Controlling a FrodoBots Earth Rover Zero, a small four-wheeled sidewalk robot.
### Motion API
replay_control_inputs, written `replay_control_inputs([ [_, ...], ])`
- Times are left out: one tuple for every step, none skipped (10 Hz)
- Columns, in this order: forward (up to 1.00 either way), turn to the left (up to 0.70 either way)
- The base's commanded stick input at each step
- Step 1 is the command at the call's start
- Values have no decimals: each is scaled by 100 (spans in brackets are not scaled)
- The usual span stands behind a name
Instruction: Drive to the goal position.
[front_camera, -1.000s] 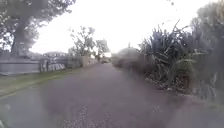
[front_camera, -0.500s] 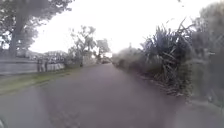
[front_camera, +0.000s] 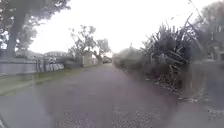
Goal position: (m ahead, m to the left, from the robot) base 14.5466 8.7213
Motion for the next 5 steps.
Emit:
replay_control_inputs([
  [45,0],
  [45,0],
  [45,0],
  [45,0],
  [45,0],
])
